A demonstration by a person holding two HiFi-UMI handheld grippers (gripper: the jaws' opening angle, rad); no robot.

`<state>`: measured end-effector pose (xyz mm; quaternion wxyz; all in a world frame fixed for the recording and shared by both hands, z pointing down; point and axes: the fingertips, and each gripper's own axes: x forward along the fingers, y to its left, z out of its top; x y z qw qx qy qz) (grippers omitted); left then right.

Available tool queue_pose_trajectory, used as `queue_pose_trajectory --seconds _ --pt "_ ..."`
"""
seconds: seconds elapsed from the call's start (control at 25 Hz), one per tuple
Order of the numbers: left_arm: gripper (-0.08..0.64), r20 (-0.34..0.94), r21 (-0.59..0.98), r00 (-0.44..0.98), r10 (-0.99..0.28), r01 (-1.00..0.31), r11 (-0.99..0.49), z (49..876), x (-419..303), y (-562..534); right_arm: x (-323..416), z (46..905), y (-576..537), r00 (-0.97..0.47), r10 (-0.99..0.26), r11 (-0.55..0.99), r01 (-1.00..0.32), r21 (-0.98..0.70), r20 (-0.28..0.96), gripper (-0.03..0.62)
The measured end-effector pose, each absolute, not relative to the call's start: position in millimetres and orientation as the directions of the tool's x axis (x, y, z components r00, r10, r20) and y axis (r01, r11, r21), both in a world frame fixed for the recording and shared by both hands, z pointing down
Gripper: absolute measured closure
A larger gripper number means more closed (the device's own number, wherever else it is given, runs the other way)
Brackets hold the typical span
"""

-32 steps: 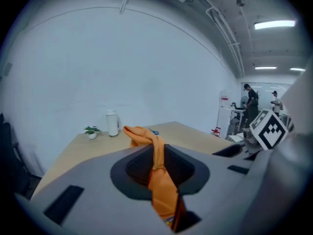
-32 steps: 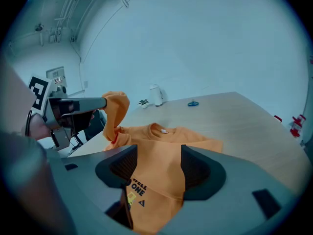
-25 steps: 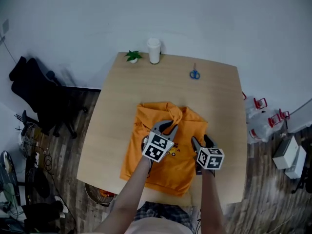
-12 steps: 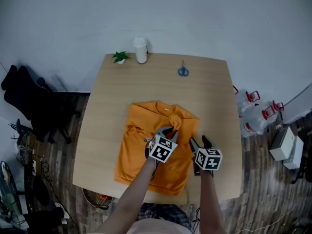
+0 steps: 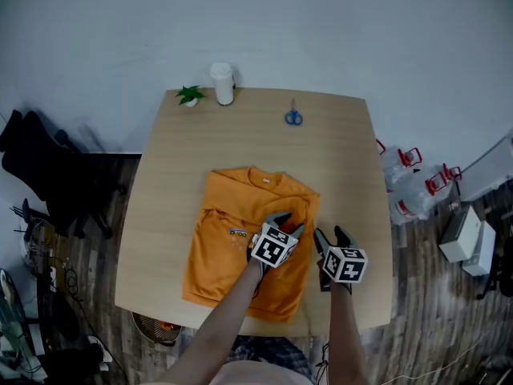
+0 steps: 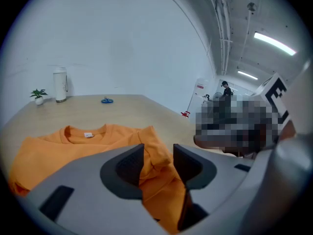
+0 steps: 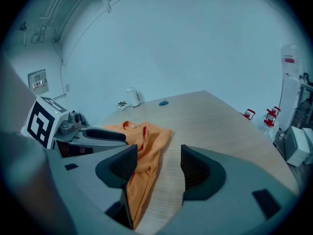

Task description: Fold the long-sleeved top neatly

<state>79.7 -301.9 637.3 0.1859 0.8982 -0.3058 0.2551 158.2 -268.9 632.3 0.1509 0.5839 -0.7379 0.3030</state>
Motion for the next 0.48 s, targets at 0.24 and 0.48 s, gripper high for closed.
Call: queue_pose_trajectory --seconds 0.24,0.48 --pt "0.264 0.541 0.207 0.688 -0.483 -0.666 -0.717 631 63 -299 153 631 -275 -0.286 -0.776 0.142 -0.948 -0.285 0.563 0.321" --pt "0.187 0.535 0.203 0.64 -0.552 -0.732 -0.651 624 26 -306 140 623 -282 -0.314 -0.779 0.175 -0.94 -0.292 0.543 0.308"
